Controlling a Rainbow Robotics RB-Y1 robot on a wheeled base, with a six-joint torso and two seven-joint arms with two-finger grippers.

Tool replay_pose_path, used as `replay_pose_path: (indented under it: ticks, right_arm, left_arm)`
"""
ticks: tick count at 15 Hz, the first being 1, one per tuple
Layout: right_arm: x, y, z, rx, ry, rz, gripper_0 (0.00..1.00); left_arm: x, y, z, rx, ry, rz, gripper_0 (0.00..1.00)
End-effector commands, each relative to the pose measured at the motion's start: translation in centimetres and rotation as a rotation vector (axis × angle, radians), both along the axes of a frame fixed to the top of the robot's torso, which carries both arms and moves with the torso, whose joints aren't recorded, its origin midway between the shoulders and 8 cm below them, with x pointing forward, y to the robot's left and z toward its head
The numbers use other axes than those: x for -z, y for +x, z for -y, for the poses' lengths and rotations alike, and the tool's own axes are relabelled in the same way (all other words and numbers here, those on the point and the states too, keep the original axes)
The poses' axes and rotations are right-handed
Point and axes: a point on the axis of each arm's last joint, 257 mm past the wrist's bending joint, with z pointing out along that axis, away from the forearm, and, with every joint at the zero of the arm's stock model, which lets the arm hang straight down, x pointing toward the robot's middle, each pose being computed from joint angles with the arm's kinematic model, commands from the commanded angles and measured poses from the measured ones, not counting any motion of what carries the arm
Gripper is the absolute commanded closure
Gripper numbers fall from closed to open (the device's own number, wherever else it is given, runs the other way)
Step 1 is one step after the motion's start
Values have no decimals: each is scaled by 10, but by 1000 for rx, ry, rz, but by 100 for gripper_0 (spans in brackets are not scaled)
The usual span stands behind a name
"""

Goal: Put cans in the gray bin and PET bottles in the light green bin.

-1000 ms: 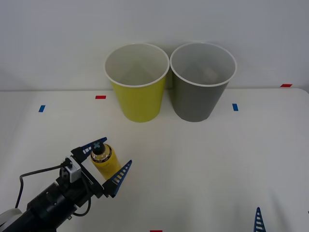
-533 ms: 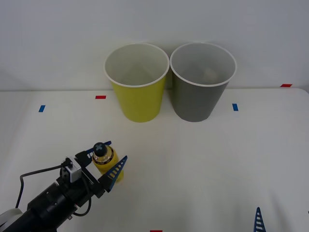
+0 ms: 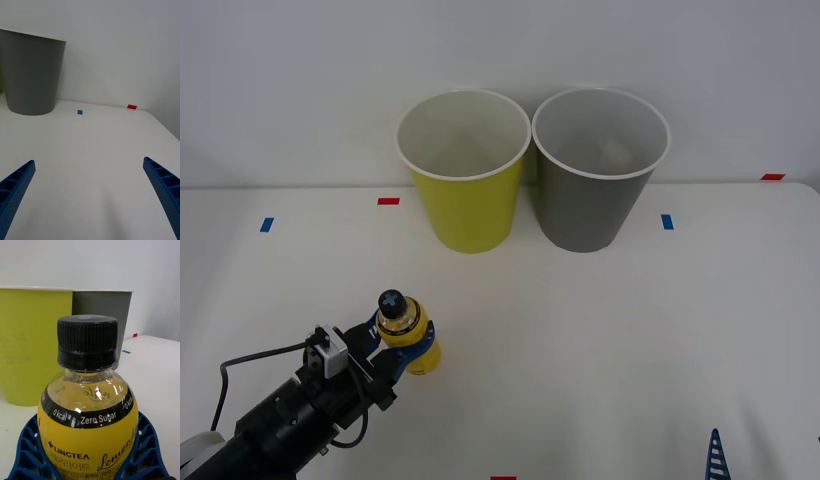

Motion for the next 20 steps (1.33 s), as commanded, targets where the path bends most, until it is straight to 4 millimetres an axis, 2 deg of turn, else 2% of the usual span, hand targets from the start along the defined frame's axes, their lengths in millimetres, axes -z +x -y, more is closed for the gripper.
replay_pose_path:
  ticks: [1, 7, 11, 14, 16, 20]
  right_arm:
    - [0, 0, 0, 0, 0, 0, 0]
    - [0, 0, 0, 0, 0, 0, 0]
    - [0, 0, 0, 0, 0, 0, 0]
    - [0, 0, 0, 0, 0, 0, 0]
    - [0, 0, 0, 0, 0, 0, 0]
    - [0, 0, 0, 0, 0, 0, 0]
  left_arm:
    - [0, 0, 0, 1, 1, 1, 100]
    - [0, 0, 1, 2, -4, -3, 100]
    - [-10, 7, 4, -8, 13, -19, 100]
    - [-37, 15, 14, -17, 35, -40, 100]
    - [-49, 13, 17, -43, 53, -67, 100]
    - [-94, 10, 9, -122, 113, -79, 100]
